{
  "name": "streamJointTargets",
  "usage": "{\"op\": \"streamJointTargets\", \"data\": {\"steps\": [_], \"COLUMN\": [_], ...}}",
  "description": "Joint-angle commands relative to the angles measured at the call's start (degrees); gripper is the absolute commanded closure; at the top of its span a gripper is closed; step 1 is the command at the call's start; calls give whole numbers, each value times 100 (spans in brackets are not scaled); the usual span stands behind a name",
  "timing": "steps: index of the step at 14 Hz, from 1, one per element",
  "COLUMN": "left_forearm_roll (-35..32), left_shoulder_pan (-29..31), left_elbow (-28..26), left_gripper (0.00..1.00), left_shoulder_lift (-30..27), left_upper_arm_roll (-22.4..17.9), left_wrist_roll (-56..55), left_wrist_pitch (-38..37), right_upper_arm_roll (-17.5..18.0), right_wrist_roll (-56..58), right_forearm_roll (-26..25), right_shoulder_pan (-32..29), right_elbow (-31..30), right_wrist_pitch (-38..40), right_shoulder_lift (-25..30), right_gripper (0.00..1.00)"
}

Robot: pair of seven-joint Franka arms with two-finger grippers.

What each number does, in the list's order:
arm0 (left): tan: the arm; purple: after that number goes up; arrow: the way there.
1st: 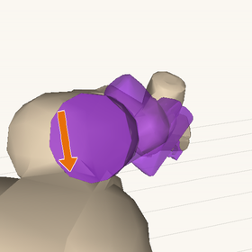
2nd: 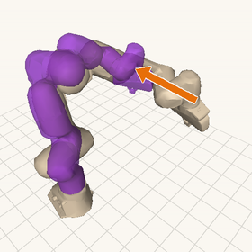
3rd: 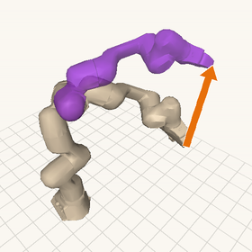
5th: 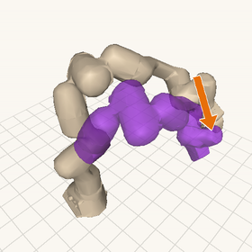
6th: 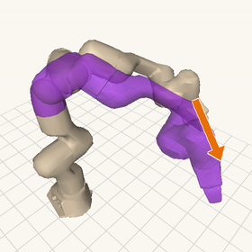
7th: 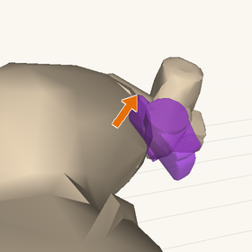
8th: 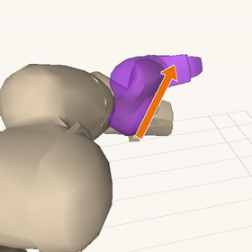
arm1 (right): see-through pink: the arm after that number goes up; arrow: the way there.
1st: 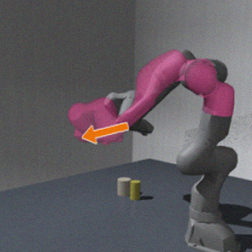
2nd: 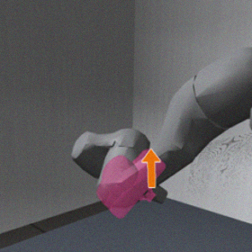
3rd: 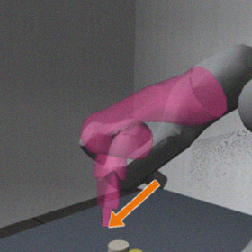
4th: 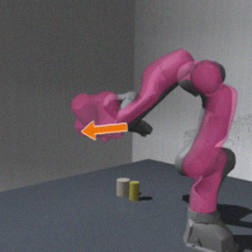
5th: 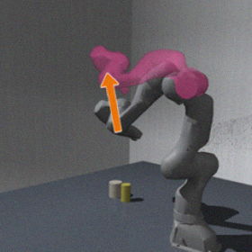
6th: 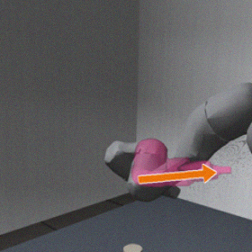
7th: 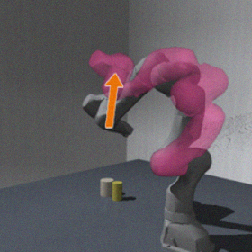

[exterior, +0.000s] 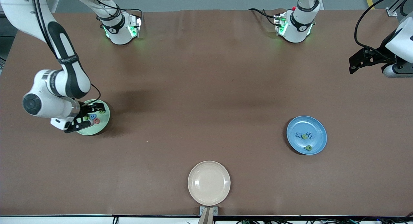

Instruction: Sort upper and lower case letters into plates

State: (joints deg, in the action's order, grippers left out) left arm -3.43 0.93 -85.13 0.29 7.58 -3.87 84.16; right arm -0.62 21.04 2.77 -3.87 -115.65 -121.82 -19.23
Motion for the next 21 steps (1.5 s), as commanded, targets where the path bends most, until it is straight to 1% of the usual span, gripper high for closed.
{"op": "streamJointTargets", "data": {"steps": [1,4,6,8,11,14,16,18,20,21], "left_forearm_roll": [0,-9,-17,-18,-18,-149,-114,-106,-62,-53], "left_shoulder_pan": [39,30,30,30,13,12,4,4,-14,3], "left_elbow": [49,31,31,31,49,58,49,32,-65,-144], "left_gripper": [0,0,0,0,0,0,0,0,0,0], "left_shoulder_lift": [-21,-12,-20,-20,-3,-20,-29,-29,-64,-82], "left_upper_arm_roll": [-11,-28,-28,-28,-11,16,24,25,59,208], "left_wrist_roll": [80,80,71,45,18,71,53,71,10,-8], "left_wrist_pitch": [-66,-66,-66,-75,-31,-22,-57,-66,-75,-40], "right_upper_arm_roll": [27,27,27,45,97,97,97,97,80,71], "right_wrist_roll": [-521,-864,-1031,-1268,-1524,-1559,-1751,-1823,-1823,-1823], "right_forearm_roll": [57,40,5,-13,-57,-364,-400,-636,-637,-637], "right_shoulder_pan": [-140,-219,-298,-299,-202,70,228,395,370,335], "right_elbow": [-177,-72,278,866,1587,2343,2748,2829,2847,2855], "right_wrist_pitch": [526,1149,1807,2415,2926,3129,3243,3226,3226,3209], "right_shoulder_lift": [1059,1868,2142,2143,2134,2073,1889,1783,1783,1783], "right_gripper": [2,2,2,2,2,2,2,2,0,0]}}
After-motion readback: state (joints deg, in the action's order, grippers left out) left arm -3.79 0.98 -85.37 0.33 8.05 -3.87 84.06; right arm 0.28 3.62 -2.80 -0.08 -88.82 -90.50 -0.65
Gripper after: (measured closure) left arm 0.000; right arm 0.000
